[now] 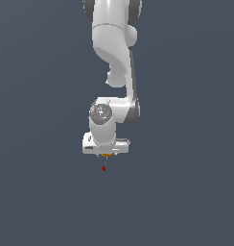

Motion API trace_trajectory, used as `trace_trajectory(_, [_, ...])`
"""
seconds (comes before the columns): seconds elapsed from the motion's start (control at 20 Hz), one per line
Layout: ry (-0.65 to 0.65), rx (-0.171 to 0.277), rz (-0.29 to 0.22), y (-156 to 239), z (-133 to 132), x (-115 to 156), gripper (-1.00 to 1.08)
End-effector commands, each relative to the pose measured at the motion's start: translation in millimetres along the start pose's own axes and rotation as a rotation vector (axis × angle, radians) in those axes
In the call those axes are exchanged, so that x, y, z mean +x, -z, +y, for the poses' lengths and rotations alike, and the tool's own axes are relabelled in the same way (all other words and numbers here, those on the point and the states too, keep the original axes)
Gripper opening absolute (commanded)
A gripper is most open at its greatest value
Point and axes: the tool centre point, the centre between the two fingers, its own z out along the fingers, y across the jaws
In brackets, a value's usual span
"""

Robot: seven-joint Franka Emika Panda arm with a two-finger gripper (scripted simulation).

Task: Pick up the object and move it to a goal position.

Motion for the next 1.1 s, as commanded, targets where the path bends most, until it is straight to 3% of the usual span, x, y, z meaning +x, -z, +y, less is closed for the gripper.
trace_trajectory(0.0, [0.001,0.000,0.002,17,-12,-1,-1.00])
trace_trajectory(1.05, [0.001,-0.002,0.002,225,-164,-22,-1.00])
